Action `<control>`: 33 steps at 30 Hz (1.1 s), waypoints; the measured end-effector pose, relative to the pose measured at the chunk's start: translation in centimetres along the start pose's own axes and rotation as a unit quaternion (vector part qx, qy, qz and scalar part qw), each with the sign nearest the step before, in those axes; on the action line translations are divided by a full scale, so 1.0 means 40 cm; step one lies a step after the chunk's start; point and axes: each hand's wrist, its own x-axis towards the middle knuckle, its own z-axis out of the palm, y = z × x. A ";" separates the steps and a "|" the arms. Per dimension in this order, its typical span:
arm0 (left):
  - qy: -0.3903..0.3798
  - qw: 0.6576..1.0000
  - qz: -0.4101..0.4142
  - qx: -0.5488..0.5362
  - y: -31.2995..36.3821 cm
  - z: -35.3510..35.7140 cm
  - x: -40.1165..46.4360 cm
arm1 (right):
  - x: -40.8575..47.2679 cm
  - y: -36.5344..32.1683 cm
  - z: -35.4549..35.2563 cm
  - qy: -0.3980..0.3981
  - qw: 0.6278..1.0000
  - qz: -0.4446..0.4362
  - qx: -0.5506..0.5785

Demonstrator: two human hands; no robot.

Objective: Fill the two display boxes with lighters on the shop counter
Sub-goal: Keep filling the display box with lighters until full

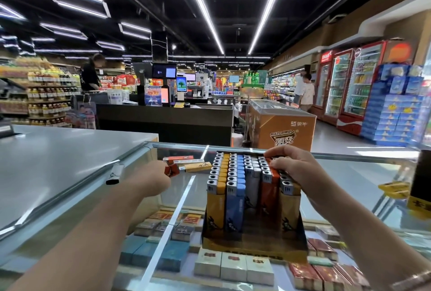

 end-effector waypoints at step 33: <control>0.163 0.969 -0.187 -0.008 -0.110 -0.054 0.013 | -0.006 -0.009 -0.002 -0.018 1.000 0.016 -0.009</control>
